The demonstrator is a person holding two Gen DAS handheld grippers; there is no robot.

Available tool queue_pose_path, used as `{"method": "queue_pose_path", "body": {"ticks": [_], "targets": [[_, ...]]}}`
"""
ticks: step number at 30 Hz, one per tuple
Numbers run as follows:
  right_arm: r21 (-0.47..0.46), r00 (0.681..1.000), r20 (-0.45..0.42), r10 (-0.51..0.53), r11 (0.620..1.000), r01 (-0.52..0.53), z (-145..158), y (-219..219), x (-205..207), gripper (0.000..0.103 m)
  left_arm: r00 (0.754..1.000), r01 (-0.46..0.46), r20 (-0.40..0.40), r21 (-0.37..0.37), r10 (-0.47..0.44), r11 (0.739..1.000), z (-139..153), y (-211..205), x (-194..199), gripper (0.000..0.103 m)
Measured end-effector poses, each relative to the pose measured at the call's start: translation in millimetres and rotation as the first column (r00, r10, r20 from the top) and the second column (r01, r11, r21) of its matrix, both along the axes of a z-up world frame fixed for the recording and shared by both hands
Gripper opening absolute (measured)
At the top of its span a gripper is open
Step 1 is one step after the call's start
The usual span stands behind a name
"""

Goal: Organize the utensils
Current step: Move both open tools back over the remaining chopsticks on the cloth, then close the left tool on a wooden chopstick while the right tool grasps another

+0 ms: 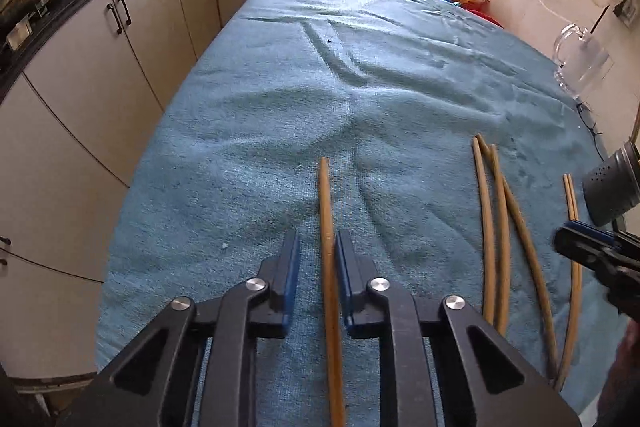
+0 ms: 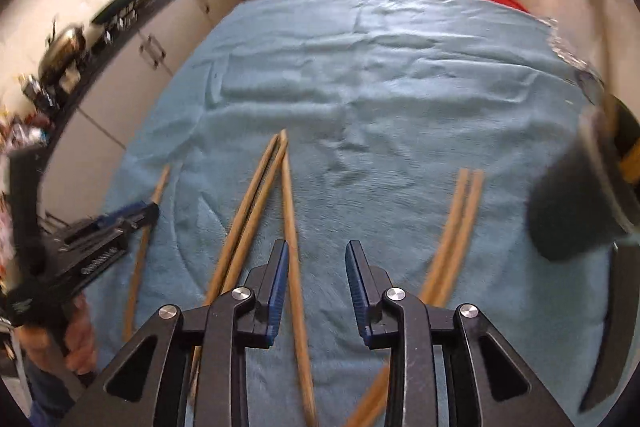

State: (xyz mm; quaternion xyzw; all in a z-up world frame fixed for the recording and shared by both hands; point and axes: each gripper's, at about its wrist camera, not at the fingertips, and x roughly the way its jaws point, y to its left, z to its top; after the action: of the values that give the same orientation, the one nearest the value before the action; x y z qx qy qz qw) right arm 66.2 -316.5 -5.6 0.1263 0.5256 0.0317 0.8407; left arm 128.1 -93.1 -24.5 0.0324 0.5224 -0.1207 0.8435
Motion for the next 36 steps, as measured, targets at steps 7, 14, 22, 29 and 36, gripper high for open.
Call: {"method": "queue_pose_path", "body": {"ticks": [7,14,22,29,36], "targets": [[-0.095,0.997,-0.037,0.067,0.993,-0.07,-22.3,29.8,33.2,0.032,1.0,0.02,0.002,0.007,-0.02,1.0,0.0,-0.5,1.5,0.016],[-0.204,0.996,-0.049,0.081,0.975,-0.089,-23.4,42.4,45.3,0.008,1.0,0.025,0.001,0.016,-0.025,1.0,0.0,-1.7,4.3,0.015],[-0.014,0.997,0.079,-0.013,1.0,0.014,1.0,6.6,18.0,0.008,0.997,0.062,0.041,-0.103,-0.058,0.993,22.2,2.7,-7.9,0.006],[0.062,0.948,0.311,-0.075,0.996,0.059,53.3,-13.8,-43.4,0.008,0.98,0.098,0.187,-0.195,-0.061,0.976,77.7,0.4,-46.7,0.006],[0.04,0.887,0.458,-0.059,0.998,0.046,85.6,-13.5,-97.5,0.008,0.961,0.134,0.268,-0.235,-0.068,0.963,111.0,-9.6,-79.4,0.006]]}}
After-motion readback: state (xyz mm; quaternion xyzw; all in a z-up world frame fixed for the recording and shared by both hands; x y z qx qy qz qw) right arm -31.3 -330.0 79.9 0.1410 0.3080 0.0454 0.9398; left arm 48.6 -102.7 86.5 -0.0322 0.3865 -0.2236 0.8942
